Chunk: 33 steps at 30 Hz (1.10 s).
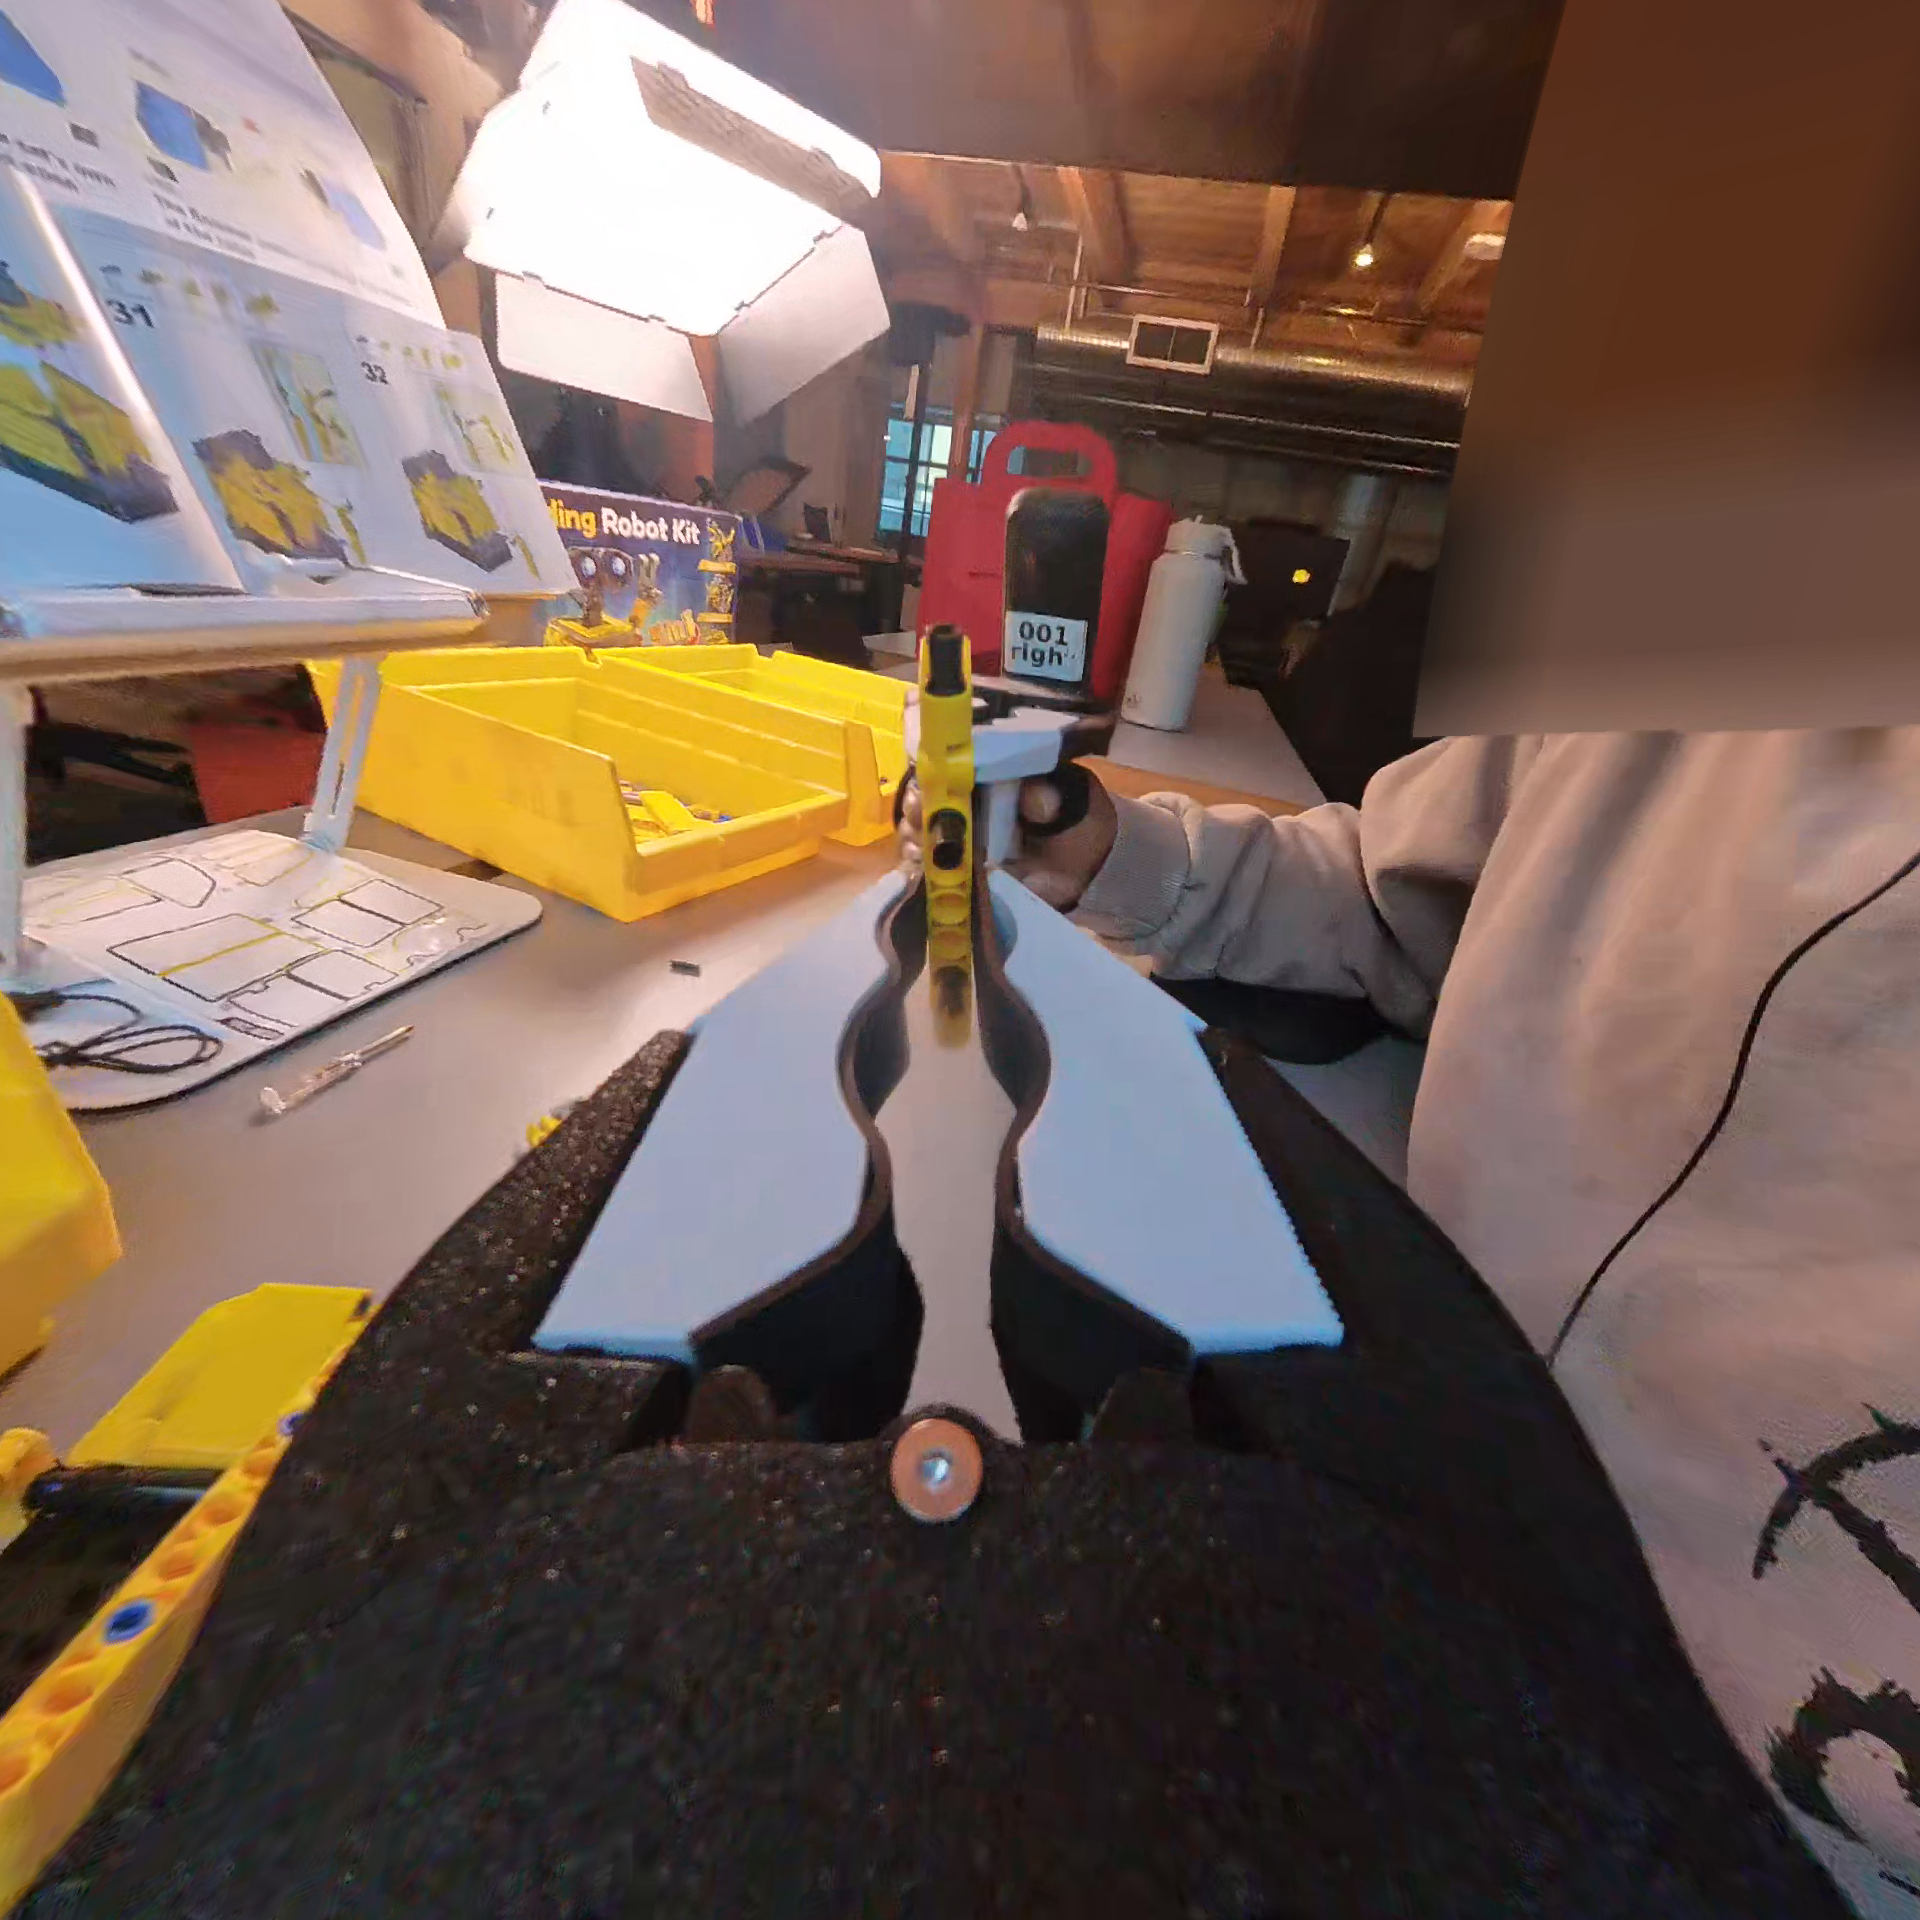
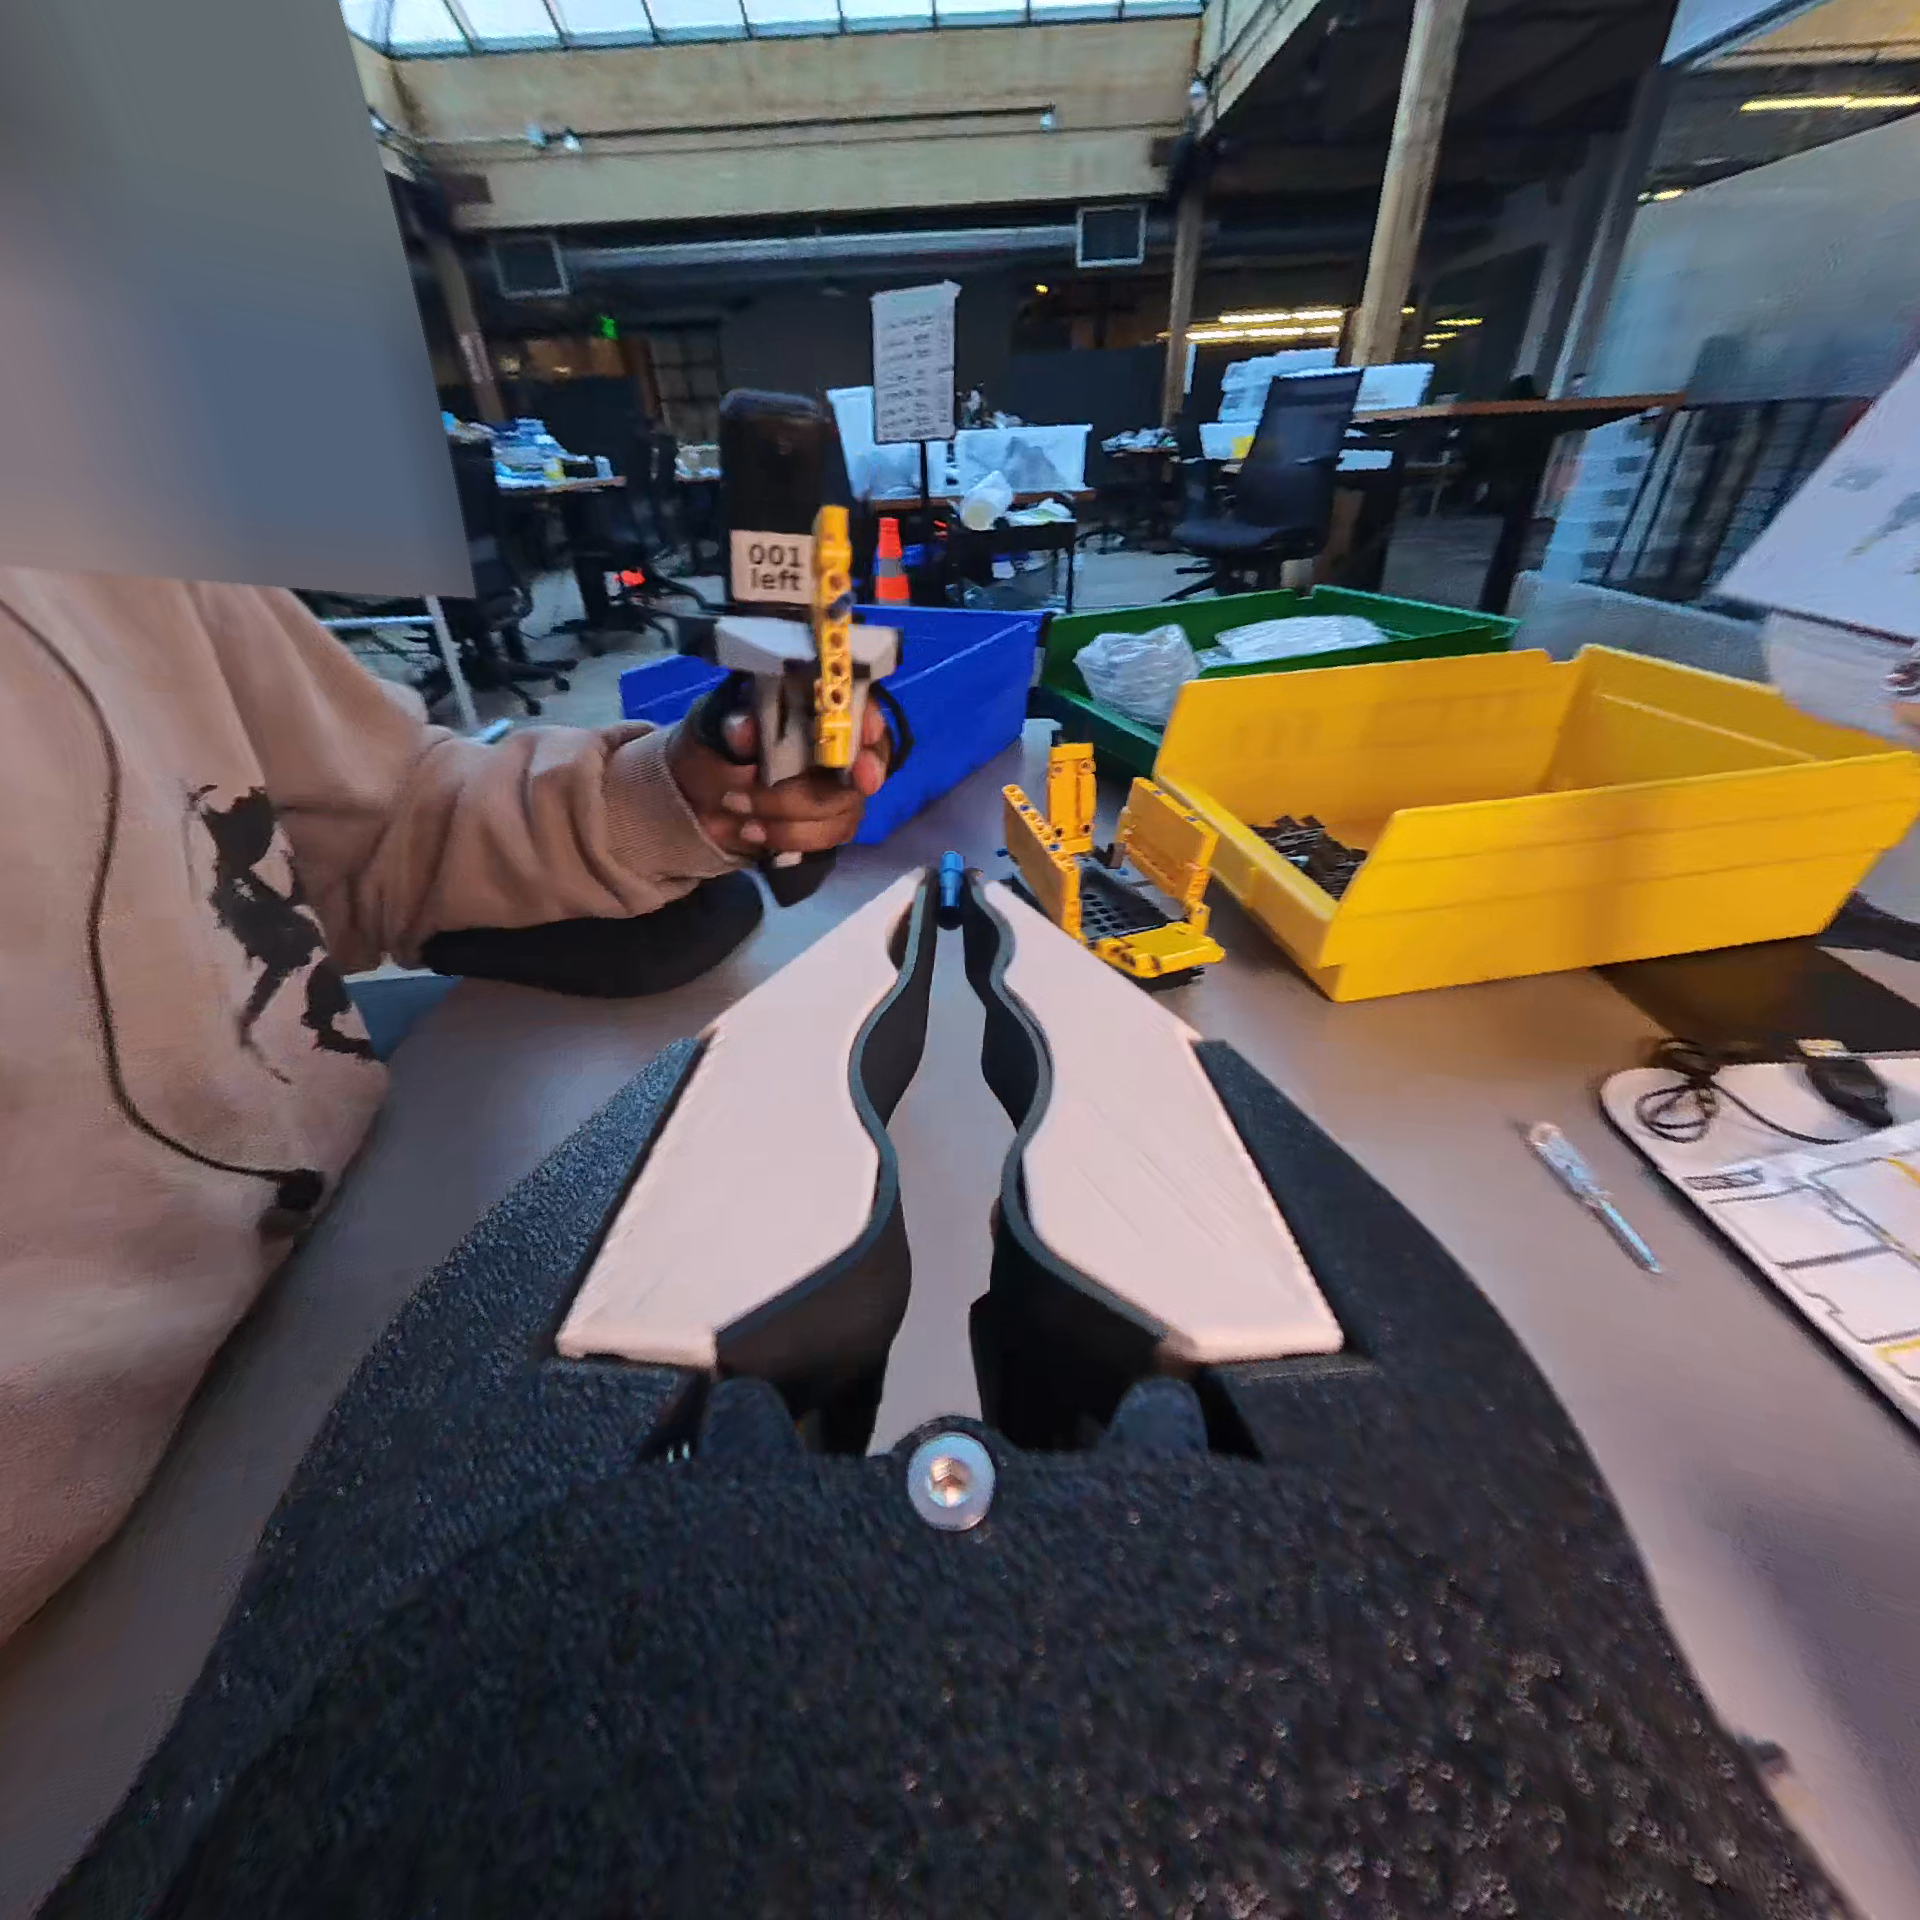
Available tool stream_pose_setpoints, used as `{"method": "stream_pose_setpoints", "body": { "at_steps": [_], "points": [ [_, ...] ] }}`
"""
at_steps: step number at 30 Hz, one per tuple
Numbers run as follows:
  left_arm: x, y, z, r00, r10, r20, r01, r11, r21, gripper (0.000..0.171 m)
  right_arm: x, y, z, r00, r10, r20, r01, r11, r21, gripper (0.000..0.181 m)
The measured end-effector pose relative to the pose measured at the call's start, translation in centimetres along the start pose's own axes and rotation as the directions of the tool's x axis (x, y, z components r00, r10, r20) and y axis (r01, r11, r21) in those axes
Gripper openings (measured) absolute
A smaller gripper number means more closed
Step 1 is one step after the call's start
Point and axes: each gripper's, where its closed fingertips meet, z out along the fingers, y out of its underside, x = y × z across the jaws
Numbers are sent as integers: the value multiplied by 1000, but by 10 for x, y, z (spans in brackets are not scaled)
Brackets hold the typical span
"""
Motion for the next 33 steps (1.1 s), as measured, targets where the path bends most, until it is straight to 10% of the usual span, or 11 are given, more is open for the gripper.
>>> {"method": "stream_pose_setpoints", "body": {
  "at_steps": [5, 11, 15, 21, 27, 33],
  "points": [
    [-16, 20, 6, 995, -88, 45, 90, 995, -49, 6, 90, -16, -43, 910, -111, -400, 99, 994, -50, 3],
    [-21, 28, 12, 989, -136, 54, 139, 989, -53, 6, 214, -21, -185, 324, -316, -892, 120, 949, -293, 5],
    [-20, 44, 21, 987, -156, 48, 160, 982, -105, 6, 239, 7, -231, 175, -283, -943, -59, 953, -297, 67],
    [-15, 57, 29, 986, -166, 29, 168, 974, -152, 6, 213, -18, -194, 344, -248, -905, 53, 968, -245, 57],
    [-9, 54, 30, 984, -177, -16, 173, 977, -123, 6, 97, -2, -45, 926, -74, -370, 40, 994, -98, 45],
    [1, 60, 35, 992, -119, -42, 111, 981, -156, 6, -22, 20, 49, 994, 45, 100, -39, 998, -59, 32]
  ]
}}
